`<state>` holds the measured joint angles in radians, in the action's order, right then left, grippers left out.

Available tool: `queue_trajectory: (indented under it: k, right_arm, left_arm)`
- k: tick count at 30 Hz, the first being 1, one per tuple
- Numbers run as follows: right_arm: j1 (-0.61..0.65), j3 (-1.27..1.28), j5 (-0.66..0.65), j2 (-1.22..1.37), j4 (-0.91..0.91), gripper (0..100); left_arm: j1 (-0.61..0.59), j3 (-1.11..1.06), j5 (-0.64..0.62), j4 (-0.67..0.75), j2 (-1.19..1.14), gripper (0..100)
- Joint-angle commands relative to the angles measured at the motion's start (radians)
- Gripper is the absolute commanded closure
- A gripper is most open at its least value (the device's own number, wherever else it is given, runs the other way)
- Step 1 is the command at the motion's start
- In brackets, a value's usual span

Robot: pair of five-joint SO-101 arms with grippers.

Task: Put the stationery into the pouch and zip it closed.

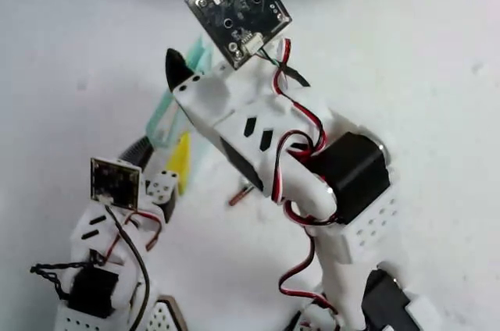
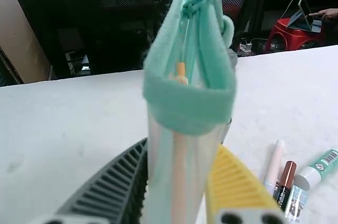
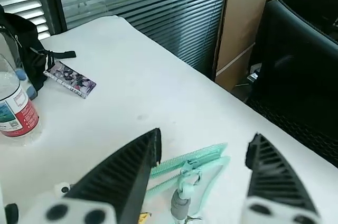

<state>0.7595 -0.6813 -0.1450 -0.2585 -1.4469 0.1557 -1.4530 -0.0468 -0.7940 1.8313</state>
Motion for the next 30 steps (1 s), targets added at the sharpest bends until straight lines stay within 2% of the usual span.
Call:
queue_trajectory:
  k: [1, 6, 11, 16, 17, 21, 25, 30]
  right_arm:
    - [0.005, -0.017, -0.015, -0.008, -0.007, 76.1]
    - [-0.019, -0.026, -0.017, -0.012, -0.031, 76.1]
    - [-0.223, -0.008, -0.009, -0.041, -0.087, 77.2]
    - [-0.42, 0.189, -0.009, -0.002, -0.091, 97.3]
    - [-0.446, 0.253, -0.008, 0.012, -0.071, 98.9]
    - [-0.519, 0.528, 0.006, 0.073, 0.051, 90.2]
    - [-0.575, 0.758, 0.169, 0.139, 0.211, 86.8]
    - [-0.595, 0.916, 0.298, 0.231, 0.414, 86.9]
  left_arm:
    - [-0.004, -0.011, 0.006, -0.003, -0.008, 84]
    - [-0.004, -0.011, 0.006, -0.003, -0.008, 84]
    - [-0.005, -0.011, 0.006, -0.005, -0.008, 84]
    - [-0.004, -0.011, 0.006, -0.005, -0.008, 84]
    - [-0.004, -0.011, 0.006, -0.005, -0.008, 84]
    - [-0.004, -0.011, 0.006, -0.005, -0.008, 84]
    - [-0.004, -0.011, 0.006, -0.005, -0.008, 84]
    - [-0.004, -0.011, 0.006, -0.005, -0.008, 84]
